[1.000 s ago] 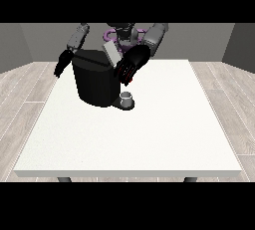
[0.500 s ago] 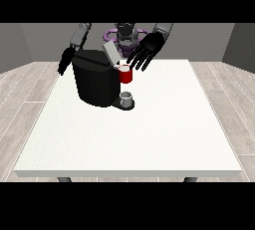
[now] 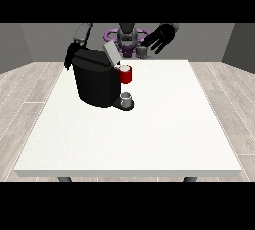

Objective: Insert the coffee pod into the coffee machine and close the lid

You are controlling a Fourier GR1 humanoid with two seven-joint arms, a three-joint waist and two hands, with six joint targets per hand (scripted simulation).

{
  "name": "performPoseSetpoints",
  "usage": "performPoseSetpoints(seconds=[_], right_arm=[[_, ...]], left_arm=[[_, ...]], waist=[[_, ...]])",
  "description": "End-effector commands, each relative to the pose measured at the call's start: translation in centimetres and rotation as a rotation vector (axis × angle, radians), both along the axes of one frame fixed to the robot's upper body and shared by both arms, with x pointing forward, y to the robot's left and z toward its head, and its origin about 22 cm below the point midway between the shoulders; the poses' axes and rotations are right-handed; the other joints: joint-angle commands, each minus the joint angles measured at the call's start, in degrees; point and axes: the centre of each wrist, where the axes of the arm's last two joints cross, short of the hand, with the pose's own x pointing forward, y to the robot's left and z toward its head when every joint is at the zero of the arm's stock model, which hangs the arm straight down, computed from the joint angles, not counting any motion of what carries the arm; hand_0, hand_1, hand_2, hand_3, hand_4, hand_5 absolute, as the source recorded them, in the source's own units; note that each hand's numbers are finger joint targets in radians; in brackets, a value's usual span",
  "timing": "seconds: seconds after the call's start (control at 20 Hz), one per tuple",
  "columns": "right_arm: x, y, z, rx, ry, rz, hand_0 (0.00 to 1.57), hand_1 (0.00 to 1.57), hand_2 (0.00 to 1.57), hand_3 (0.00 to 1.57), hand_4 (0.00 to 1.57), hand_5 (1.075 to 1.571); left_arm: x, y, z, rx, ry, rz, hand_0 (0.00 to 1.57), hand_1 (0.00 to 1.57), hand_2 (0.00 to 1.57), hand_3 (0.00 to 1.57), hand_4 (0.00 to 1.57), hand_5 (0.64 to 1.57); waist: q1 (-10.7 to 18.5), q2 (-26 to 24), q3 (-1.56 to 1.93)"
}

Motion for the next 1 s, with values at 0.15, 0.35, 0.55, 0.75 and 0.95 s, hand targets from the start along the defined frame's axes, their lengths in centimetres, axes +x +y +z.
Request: performPoseSetpoints(seconds=[0.15,0.35,0.55,0.75,0.95], right_arm=[[-4.9,-2.0,-4.1,0.009,0.138,-0.081,0.00,0.00,0.00,0.00,0.00,1.571],[-3.9,-1.5,-2.6,0.044,0.053,-0.028,0.00,0.00,0.00,0.00,0.00,1.571],[-1.8,-0.4,0.4,0.089,0.024,0.088,0.00,0.00,0.00,0.00,0.00,1.571],[-1.0,0.2,2.1,0.049,-0.090,0.181,0.00,0.00,0.00,0.00,0.06,1.571],[-0.1,-0.3,4.1,-0.011,-0.088,0.252,0.00,0.00,0.00,0.00,0.25,1.571]], left_arm=[[-5.3,-0.3,-12.7,-0.498,0.289,0.084,0.00,0.00,0.00,0.00,0.27,1.571],[-8.2,0.6,-16.5,-0.508,0.405,0.081,0.00,0.00,0.00,0.00,0.39,1.571],[-9.6,0.8,-18.0,-0.501,0.469,0.135,0.00,0.00,0.00,0.00,0.39,1.571],[-10.1,2.6,-17.9,-0.533,0.444,0.162,0.00,0.00,0.00,0.00,0.40,1.571],[-11.8,2.3,-18.9,-0.548,0.472,0.157,0.00,0.00,0.00,0.00,0.43,1.571]], waist=[[6.80,-12.56,0.02],[9.69,-17.24,0.07],[9.86,-20.25,0.07],[10.97,-18.54,0.09],[11.48,-18.45,0.09]])
